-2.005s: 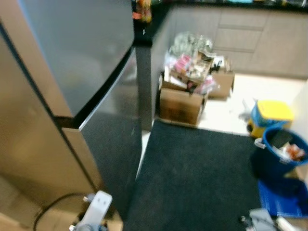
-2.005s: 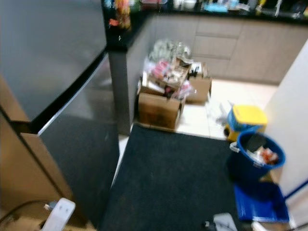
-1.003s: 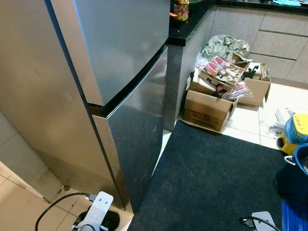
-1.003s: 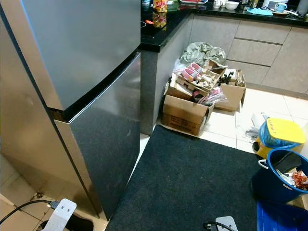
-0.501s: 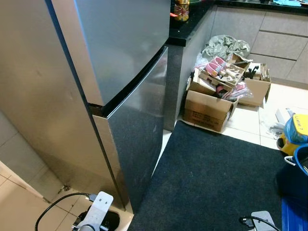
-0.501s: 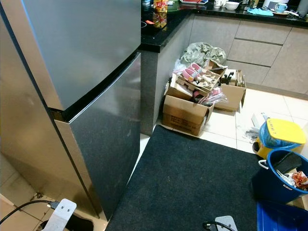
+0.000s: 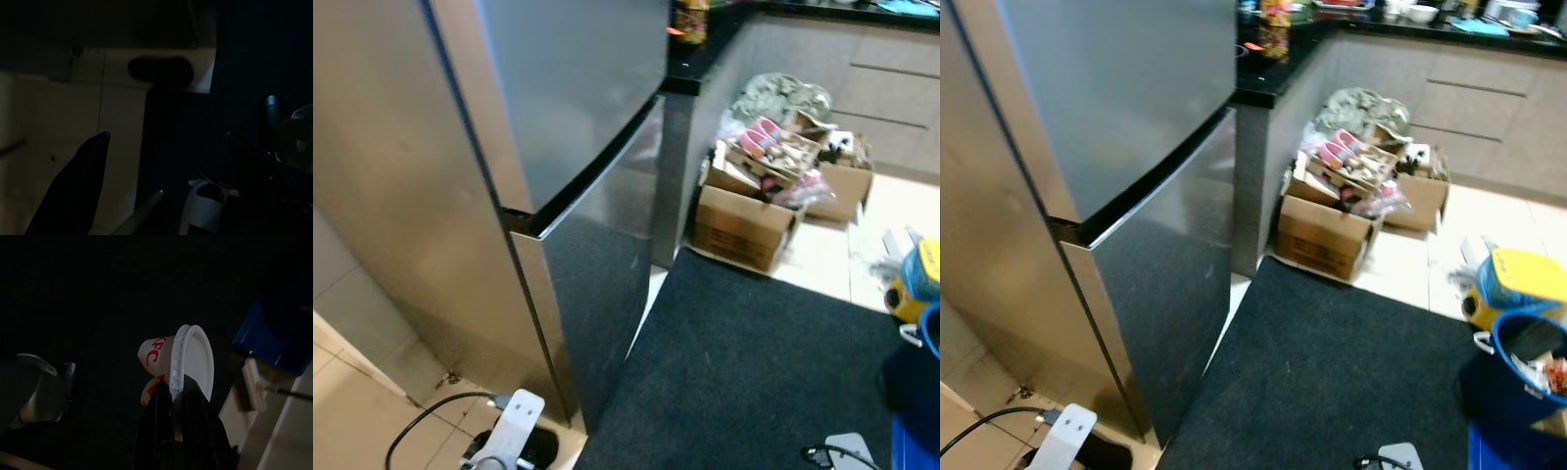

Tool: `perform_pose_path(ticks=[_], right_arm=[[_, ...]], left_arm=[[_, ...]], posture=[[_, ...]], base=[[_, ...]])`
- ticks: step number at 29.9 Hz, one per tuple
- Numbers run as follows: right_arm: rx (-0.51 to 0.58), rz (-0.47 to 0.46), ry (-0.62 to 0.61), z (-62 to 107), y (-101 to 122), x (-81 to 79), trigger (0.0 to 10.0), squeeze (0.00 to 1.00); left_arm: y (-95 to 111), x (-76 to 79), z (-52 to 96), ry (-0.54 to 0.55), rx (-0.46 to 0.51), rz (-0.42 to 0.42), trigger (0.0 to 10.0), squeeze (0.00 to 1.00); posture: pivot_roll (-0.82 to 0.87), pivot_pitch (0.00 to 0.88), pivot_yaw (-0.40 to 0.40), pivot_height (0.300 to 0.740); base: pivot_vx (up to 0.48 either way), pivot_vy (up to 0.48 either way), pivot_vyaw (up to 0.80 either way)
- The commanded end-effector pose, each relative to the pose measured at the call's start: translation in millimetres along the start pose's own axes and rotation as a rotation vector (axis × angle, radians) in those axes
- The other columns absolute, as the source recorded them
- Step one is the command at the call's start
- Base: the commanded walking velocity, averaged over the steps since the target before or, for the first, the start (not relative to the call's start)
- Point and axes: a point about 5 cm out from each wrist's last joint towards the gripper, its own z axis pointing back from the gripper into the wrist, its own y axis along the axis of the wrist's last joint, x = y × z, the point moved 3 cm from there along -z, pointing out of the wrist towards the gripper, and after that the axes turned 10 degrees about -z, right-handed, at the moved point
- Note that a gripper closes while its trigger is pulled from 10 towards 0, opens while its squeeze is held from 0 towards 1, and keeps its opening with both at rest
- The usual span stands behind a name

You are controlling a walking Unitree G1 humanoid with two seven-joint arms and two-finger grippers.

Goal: Restocking fridge

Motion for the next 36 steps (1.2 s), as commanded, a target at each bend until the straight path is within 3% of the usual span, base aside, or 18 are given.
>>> perform_pose_path(ticks=[1, 7, 12, 14, 18, 21, 23, 25, 28, 29, 31, 32, 33, 34, 35, 36], right_arm=[[0.008, 0.005, -0.006, -0.6, 3, -0.2, 10.0, 0.03], [0.013, -0.033, -0.02, -0.4, 2, -0.8, 10.0, 0.0], [0.018, -0.04, -0.024, -0.5, 3, -0.8, 10.0, 0.0], [0.02, -0.045, -0.027, -0.5, 3, -0.6, 10.0, 0.0], [0.021, -0.049, -0.03, -0.8, 5, -0.8, 10.0, 0.0], [0.024, -0.053, -0.033, -0.9, 5, -1.0, 10.0, 0.0], [0.035, -0.072, -0.041, -0.7, 6, -0.6, 10.0, 0.0], [0.039, -0.082, -0.044, -0.5, 5, -0.4, 10.0, 0.0], [0.038, -0.1, -0.051, -0.3, 4, 0.2, 10.0, 0.0], [0.038, -0.1, -0.051, -0.3, 4, 0.2, 10.0, 0.0], [0.031, -0.099, -0.053, 0.0, 3, 1.0, 10.0, 0.0], [0.03, -0.099, -0.053, 0.0, 2, 1.1, 10.0, 0.0], [0.029, -0.1, -0.053, 0.0, 2, 1.2, 10.0, 0.0], [0.029, -0.1, -0.053, 0.0, 2, 1.2, 10.0, 0.0], [0.029, -0.101, -0.054, 0.1, 2, 1.3, 10.0, 0.0], [0.028, -0.102, -0.055, 0.1, 2, 1.4, 10.0, 0.0]], left_arm=[[-3, 3.3, 0.7, -0.01, -0.013, -0.011, 10.0, 0.0], [-2, 1.8, 0.5, 0.004, -0.006, -0.004, 10.0, 0.0], [8, -9.0, -1.1, 0.059, 0.03, 0.052, 10.0, 0.0], [20, -23.6, -2.5, 0.109, 0.081, 0.107, 10.0, 0.0], [52, -52.7, -0.7, 0.158, 0.247, 0.072, 10.0, 0.0], [62, -62.7, 1.9, 0.178, 0.31, 0.065, 10.0, 0.0], [71, -79.0, 8.6, 0.236, 0.381, 0.083, 10.0, 0.0], [70, -84.7, 14.0, 0.257, 0.418, 0.08, 10.0, 0.0], [42, -84.9, 33.4, 0.273, 0.447, 0.043, 10.0, 0.0], [42, -84.9, 33.4, 0.273, 0.447, 0.043, 10.0, 0.0], [9, -73.5, 53.4, 0.245, 0.425, 0.021, 9.6, 0.0], [5, -71.8, 56.9, 0.24, 0.423, 0.019, 9.6, 0.0], [-2, -68.9, 63.1, 0.237, 0.423, 0.021, 3.3, 0.0], [-2, -68.9, 63.1, 0.237, 0.423, 0.021, 3.3, 0.0], [-5, -65.9, 69.0, 0.231, 0.43, 0.029, 0.0, 0.0], [-7, -63.2, 74.2, 0.225, 0.439, 0.037, 0.0, 0.0]], posture=[[0.0, 0.0, -0.046, 0.74], [0.0, 0.0, -0.043, 0.74], [-0.01, 0.0, -0.038, 0.74], [0.0, 0.0, -0.039, 0.74], [0.02, 0.0, -0.039, 0.74], [0.01, 0.0, -0.035, 0.74], [0.01, 0.0, -0.026, 0.74], [0.02, 0.0, -0.022, 0.74], [0.03, 0.0, -0.019, 0.74], [0.03, 0.0, -0.019, 0.74], [0.04, 0.017, -0.017, 0.74], [0.05, 0.02, -0.017, 0.74], [0.05, 0.026, -0.017, 0.74], [0.05, 0.026, -0.017, 0.74], [0.05, 0.03, -0.016, 0.74], [0.05, 0.029, -0.017, 0.74]], base=[[0.0, 0.0, 0.8], [0.0, 0.0, 0.21], [0.0, 0.0, 0.0], [0.0, 0.0, 0.0], [0.0, 0.0, 0.0], [0.0, 0.0, 0.0], [0.0, 0.0, 0.0], [0.0, 0.0, 0.0], [0.0, 0.0, 0.0], [0.0, 0.0, 0.0], [0.0, 0.0, 0.0], [0.0, 0.0, 0.0], [0.0, 0.0, 0.0], [0.0, 0.0, 0.0], [0.0, 0.0, 0.0], [0.0, 0.0, 0.0]])
